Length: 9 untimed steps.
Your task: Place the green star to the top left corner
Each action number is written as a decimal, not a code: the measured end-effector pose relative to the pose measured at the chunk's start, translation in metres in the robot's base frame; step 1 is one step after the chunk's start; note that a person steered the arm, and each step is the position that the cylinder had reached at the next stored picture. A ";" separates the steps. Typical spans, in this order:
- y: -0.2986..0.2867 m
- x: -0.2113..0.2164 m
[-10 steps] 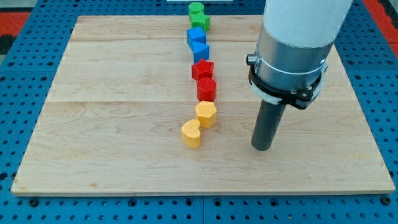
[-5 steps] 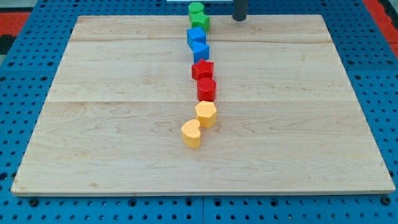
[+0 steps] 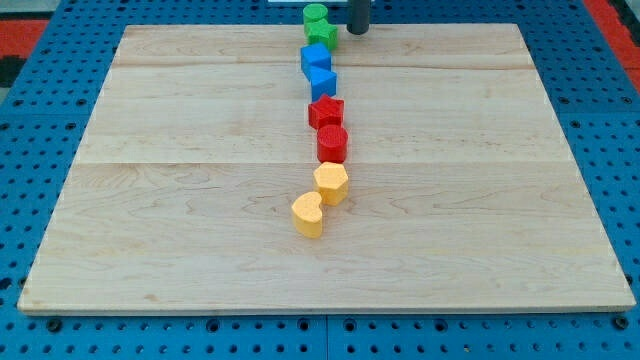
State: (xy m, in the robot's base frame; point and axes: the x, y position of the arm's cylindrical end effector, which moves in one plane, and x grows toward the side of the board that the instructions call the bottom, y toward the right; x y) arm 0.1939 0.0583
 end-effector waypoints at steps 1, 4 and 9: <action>0.001 0.007; -0.112 0.023; -0.302 0.000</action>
